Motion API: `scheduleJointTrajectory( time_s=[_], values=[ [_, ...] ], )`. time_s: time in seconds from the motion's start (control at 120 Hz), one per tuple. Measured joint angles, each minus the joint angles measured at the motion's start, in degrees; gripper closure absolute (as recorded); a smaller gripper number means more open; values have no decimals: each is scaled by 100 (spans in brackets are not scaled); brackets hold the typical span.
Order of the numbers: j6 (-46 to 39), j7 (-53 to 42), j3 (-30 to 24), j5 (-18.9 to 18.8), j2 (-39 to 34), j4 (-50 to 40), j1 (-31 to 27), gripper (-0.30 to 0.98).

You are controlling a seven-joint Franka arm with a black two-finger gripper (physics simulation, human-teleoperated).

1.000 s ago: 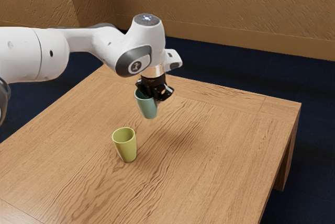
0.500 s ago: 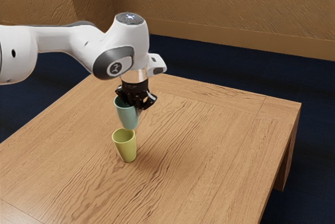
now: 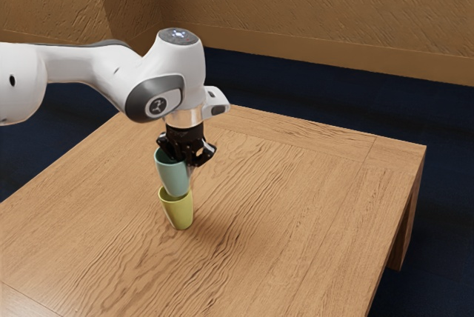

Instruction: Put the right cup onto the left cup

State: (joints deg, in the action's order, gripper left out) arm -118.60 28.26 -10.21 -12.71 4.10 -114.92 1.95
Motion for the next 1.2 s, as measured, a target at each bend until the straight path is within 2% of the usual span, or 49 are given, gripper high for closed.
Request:
scheduleJointTrajectory(
  time_s=[1.2],
  values=[
    [-139,59,211,-63,35,-92,-11,78]
  ],
)
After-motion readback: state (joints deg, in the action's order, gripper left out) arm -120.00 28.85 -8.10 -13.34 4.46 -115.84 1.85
